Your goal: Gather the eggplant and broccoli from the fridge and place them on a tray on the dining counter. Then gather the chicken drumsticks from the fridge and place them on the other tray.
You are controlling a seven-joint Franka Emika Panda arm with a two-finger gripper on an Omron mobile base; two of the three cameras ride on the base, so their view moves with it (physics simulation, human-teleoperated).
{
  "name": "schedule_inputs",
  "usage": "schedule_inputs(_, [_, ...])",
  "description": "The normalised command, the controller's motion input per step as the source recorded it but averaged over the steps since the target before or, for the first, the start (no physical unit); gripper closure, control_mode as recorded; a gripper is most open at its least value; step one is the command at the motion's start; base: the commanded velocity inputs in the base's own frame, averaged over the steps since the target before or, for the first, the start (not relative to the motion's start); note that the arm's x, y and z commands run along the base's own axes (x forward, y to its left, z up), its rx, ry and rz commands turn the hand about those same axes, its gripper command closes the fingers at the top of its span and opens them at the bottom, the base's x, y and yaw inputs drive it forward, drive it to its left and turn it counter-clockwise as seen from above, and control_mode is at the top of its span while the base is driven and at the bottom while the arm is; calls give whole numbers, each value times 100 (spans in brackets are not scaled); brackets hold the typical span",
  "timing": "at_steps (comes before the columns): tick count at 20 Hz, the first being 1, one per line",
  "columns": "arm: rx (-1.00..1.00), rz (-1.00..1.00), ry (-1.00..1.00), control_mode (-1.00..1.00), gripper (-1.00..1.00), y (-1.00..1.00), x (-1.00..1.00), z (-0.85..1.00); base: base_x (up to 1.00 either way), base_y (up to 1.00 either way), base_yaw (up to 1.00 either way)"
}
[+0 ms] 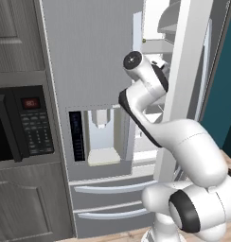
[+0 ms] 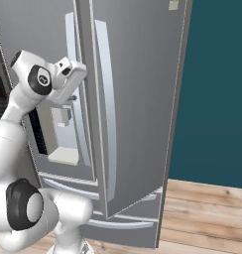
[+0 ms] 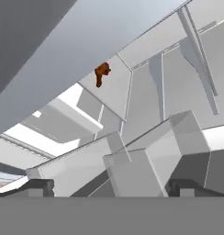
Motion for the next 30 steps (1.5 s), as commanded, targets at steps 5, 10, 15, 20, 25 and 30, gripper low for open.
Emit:
schedule_inputs(5, [-10, -2, 0, -100, -100, -44, 0, -1, 0, 0, 0])
schedule_inputs(10, [-6, -4, 2, -100, -100, -44, -5, 0, 0, 0, 0])
schedule_inputs(15, [-2, -5, 3, -100, -100, -45, -18, 0, 0, 0, 0])
schedule_inputs(20, [0, -9, 2, -100, -100, -65, -35, -3, 0, 0, 0])
schedule_inputs(25, [0, -10, 3, -100, -100, -82, -42, -6, 0, 0, 0])
schedule_inputs(30, [0, -9, 2, -100, -100, -91, -41, -2, 0, 0, 0])
